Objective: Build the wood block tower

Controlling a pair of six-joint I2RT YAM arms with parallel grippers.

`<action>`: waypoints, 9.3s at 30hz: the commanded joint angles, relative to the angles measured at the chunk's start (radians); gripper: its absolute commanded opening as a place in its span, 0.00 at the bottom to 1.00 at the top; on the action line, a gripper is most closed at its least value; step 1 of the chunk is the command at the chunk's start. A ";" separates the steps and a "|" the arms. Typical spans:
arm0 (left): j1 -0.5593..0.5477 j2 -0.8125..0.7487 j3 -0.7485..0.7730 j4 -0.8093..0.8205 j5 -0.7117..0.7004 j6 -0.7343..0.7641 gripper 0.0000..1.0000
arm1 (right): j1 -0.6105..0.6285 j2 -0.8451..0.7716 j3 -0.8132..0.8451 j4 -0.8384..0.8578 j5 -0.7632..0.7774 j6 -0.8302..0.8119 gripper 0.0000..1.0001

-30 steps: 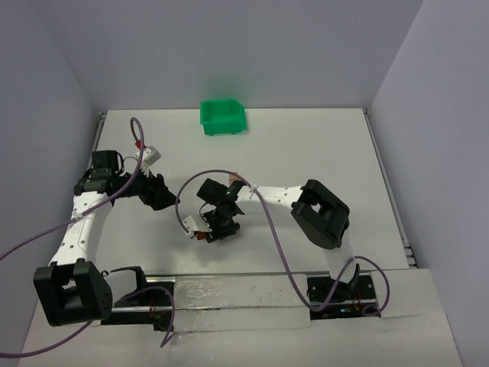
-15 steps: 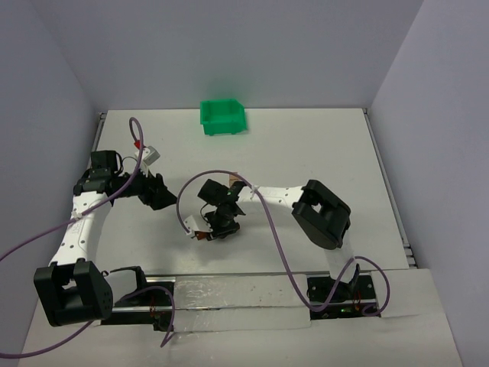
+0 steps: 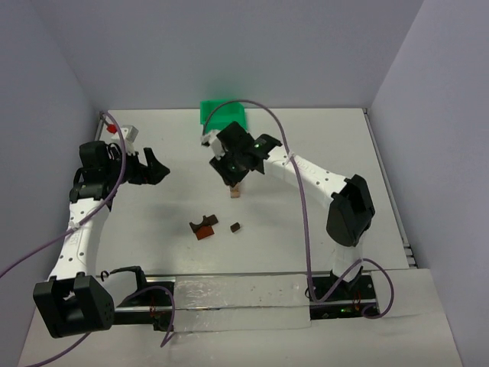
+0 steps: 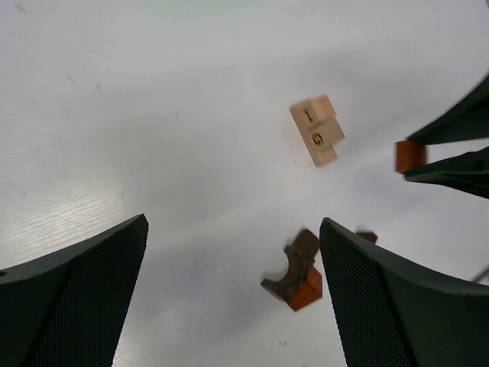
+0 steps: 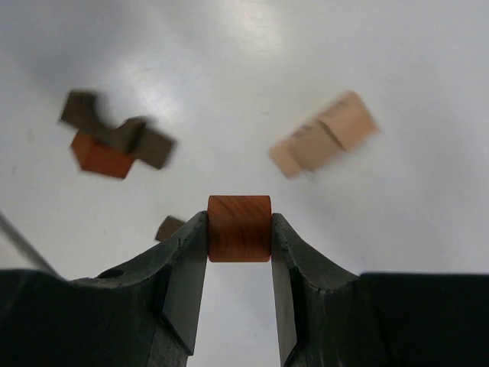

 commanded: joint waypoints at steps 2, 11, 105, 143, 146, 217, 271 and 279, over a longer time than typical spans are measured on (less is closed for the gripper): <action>0.007 0.020 0.021 0.134 -0.186 -0.190 0.99 | -0.061 0.091 0.193 -0.201 0.303 0.483 0.00; 0.006 0.031 0.019 0.155 -0.220 -0.225 0.99 | -0.163 0.231 0.314 -0.258 0.224 0.663 0.00; 0.006 0.091 0.035 0.183 -0.274 -0.217 0.99 | -0.101 0.480 0.492 -0.257 0.359 0.777 0.45; -0.377 -0.030 -0.093 -0.324 -0.093 0.633 0.87 | -0.153 -0.063 0.248 -0.132 0.019 0.484 1.00; -0.509 -0.023 -0.116 -0.285 -0.176 0.614 0.75 | -0.208 -0.131 0.199 -0.119 0.029 0.467 1.00; -0.714 0.432 -0.083 -0.173 -0.398 0.703 0.19 | -0.354 -0.321 -0.006 -0.069 -0.059 0.453 0.99; -0.363 0.093 -0.141 0.790 0.468 -1.071 0.00 | 0.008 -0.350 -0.093 0.191 -0.373 -0.236 1.00; -0.363 0.068 -0.258 1.152 0.519 -1.272 0.00 | 0.008 -0.321 -0.070 0.191 -0.479 -0.265 1.00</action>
